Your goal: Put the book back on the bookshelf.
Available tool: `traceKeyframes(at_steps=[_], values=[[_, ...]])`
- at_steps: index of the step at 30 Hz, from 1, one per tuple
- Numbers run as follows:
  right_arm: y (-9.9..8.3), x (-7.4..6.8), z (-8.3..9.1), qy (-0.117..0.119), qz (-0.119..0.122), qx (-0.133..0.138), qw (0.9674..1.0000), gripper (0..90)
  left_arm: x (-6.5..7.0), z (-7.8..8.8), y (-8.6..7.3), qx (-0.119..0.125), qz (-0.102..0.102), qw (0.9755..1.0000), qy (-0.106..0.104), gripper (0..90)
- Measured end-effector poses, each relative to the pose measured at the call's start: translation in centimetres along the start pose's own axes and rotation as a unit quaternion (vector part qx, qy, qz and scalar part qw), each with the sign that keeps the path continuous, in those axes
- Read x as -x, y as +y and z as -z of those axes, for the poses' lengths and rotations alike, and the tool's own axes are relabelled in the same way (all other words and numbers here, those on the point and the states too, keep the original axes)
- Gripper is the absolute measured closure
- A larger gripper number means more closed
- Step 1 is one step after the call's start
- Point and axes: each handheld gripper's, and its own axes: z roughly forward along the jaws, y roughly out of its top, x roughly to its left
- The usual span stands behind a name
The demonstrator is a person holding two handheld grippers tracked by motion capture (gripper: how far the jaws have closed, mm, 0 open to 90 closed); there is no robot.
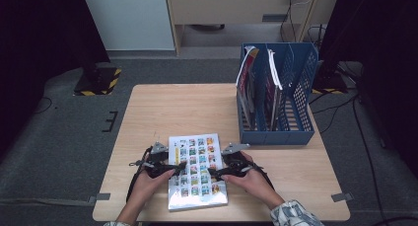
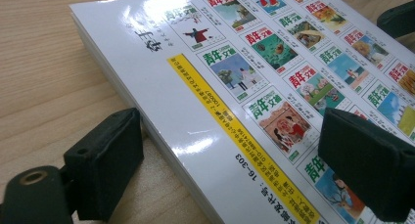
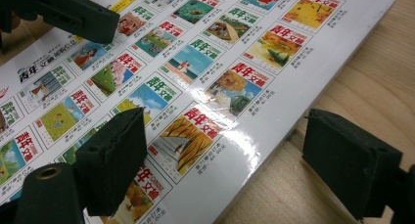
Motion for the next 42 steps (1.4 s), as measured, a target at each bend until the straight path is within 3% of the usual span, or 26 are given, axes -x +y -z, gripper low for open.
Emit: traceKeyframes(at_steps=[12,17,19,34,37,40,42], values=[[0.0,0.0,-0.2,0.008,-0.007,-0.004,0.9999,15.8,-0.2,0.0,0.2,-0.005,0.001,1.0000,-0.006,9.6],[0.0,0.1,-0.2,0.009,-0.009,-0.004,0.9999,15.8,-0.6,0.3,0.3,0.000,0.026,0.9996,-0.007,17.8],[0.0,0.1,-0.2,0.010,-0.011,-0.005,0.9999,15.8,-0.7,0.5,0.4,-0.002,0.035,0.9994,0.002,23.7],[0.0,0.1,-0.2,0.010,-0.014,-0.005,0.9998,15.7,-0.4,1.3,0.7,-0.005,0.025,0.9997,-0.003,34.6],[0.0,0.1,-0.2,0.010,-0.014,-0.005,0.9998,15.8,-0.3,1.5,0.7,0.003,0.026,0.9996,-0.011,36.0],[0.0,0.1,-0.2,0.010,-0.013,-0.005,0.9999,15.8,0.3,1.6,1.0,0.020,0.040,0.9980,-0.045,40.2],[0.0,0.1,-0.2,0.010,-0.013,-0.005,0.9999,15.8,1.0,1.4,1.2,0.016,0.029,0.9986,-0.041,36.5]])
